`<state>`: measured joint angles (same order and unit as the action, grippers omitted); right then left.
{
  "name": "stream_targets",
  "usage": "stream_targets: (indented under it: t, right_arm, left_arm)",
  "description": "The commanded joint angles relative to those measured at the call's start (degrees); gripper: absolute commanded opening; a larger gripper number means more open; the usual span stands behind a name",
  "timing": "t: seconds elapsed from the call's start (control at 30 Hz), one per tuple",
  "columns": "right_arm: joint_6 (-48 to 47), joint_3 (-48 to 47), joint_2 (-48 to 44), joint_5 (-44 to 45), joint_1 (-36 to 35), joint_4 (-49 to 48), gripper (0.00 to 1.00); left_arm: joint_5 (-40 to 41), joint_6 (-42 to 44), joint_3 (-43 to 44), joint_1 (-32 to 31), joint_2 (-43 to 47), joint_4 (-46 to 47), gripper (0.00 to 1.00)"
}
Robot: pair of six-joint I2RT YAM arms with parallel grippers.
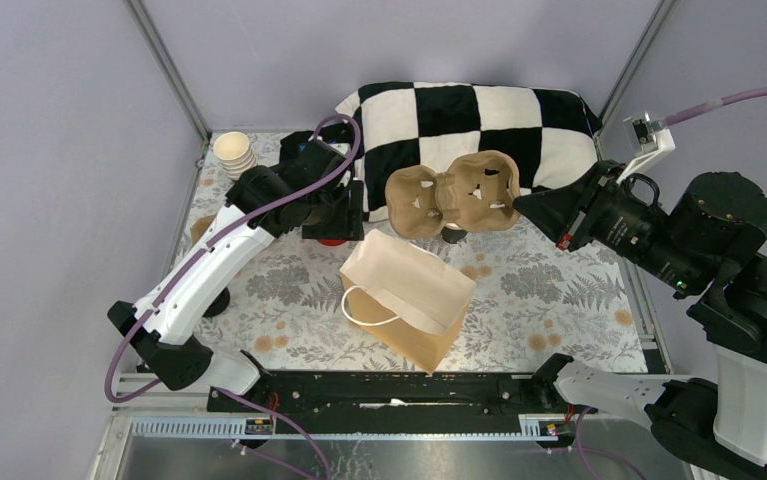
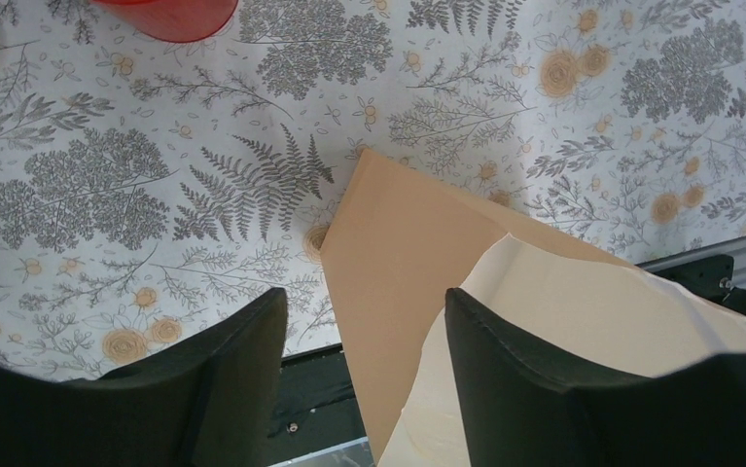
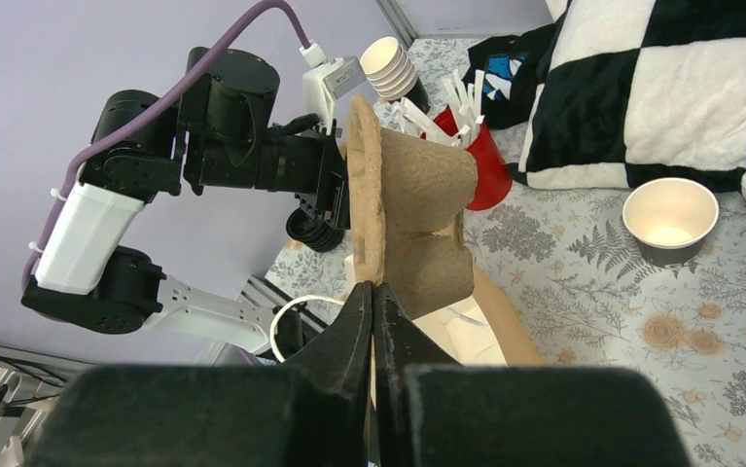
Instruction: Pack the takeout coffee
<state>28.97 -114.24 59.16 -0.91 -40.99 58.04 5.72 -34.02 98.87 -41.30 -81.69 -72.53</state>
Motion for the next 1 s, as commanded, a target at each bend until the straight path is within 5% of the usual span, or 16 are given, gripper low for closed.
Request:
stream_targets:
  t: [0.0,0.27,0.37,0.8,0.97]
  right_arm:
    - [0.40,0.28,0.07,-0.76,-0.05,-1.66,0.00]
    - [1.60,0.34,-0.39,-0.42,-0.05,-0.33,0.00]
    - [2.20,2.13,-1.10,-0.34,-0.05,-1.49,0.00]
    - [3.64,3.19,-1.78,-0.59,-0.10,-2.58,0.00]
    - [4.14,3.20,-1.87,-1.08,-0.10,-2.93,0.00]
  left_arm:
    - [-6.78,1.40,0.97,0.26,-0.06,2.83,0.68]
    - [-8.90,2.00,0.27,0.69,-1.25,3.90,0.56]
    - [-8.56,1.11,1.03,0.78,0.02,3.23,0.66]
    - [-7.69,-0.53,1.85,0.78,0.81,5.66,0.79]
    - [-8.82,0.42,-0.66,0.78,-0.92,6.62,0.60]
